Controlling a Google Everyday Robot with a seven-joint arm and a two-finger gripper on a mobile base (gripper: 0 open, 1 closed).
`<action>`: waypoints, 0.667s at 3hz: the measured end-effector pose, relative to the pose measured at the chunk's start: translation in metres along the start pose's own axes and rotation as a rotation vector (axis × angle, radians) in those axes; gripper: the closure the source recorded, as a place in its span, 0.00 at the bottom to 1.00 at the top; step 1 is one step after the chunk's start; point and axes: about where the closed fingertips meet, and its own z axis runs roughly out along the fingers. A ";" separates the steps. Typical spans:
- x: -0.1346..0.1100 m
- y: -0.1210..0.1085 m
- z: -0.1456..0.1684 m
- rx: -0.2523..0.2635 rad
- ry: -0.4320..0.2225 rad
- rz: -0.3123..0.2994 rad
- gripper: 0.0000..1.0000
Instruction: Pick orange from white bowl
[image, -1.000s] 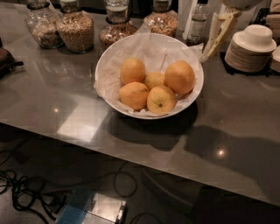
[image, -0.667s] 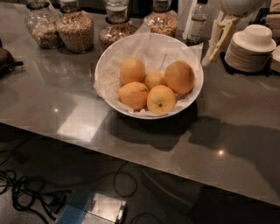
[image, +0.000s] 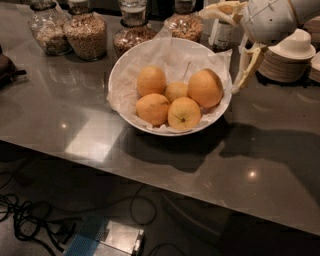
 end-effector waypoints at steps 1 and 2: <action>0.015 0.013 0.012 -0.003 -0.023 0.077 0.00; 0.013 0.022 0.018 0.056 -0.047 0.178 0.00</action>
Offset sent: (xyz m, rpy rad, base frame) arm -0.0113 -0.0021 -0.0407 0.1913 0.1619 -0.2616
